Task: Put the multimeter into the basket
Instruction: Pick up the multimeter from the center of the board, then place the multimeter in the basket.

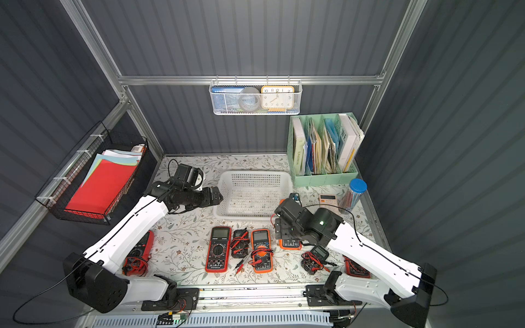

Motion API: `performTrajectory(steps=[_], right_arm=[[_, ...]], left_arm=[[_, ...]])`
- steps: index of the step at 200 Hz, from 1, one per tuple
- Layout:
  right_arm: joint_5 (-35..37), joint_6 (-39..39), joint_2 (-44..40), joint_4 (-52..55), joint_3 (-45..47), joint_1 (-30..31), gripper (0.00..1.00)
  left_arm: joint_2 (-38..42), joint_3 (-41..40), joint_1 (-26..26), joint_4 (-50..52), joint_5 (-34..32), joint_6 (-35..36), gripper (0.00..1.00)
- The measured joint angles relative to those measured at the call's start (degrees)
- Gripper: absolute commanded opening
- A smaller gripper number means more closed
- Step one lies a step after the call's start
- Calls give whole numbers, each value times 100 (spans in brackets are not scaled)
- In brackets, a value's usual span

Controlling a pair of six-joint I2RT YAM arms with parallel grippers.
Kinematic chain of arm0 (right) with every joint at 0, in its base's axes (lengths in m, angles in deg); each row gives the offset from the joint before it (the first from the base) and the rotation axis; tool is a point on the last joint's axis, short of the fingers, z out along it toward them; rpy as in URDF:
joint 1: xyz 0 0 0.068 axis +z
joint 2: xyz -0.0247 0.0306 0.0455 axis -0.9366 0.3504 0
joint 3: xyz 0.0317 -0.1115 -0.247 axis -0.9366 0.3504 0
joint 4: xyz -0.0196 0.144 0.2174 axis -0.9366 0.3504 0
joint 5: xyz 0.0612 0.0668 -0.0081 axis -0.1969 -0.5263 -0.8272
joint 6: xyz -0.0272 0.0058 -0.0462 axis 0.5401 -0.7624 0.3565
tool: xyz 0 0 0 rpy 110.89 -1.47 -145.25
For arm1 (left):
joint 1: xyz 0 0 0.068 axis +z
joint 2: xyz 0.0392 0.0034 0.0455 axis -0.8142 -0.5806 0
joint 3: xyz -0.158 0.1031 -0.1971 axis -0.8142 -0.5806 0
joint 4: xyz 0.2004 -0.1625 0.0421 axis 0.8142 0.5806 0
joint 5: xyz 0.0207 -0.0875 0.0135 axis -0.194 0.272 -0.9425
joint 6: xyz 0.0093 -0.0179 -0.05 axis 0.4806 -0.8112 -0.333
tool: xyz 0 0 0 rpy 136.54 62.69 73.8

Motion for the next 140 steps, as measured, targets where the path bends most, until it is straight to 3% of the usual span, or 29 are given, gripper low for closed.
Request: performTrajectory(steps=[85,140], right_arm=[[-199,1016,2688,-1084,-1779,-1141,36],[-350,1228,3842,-1322,-2437,-1519,36]], left_arm=[[-402,94,-4,4,74,107,99],[-413,94,-4,7,114,122,99]])
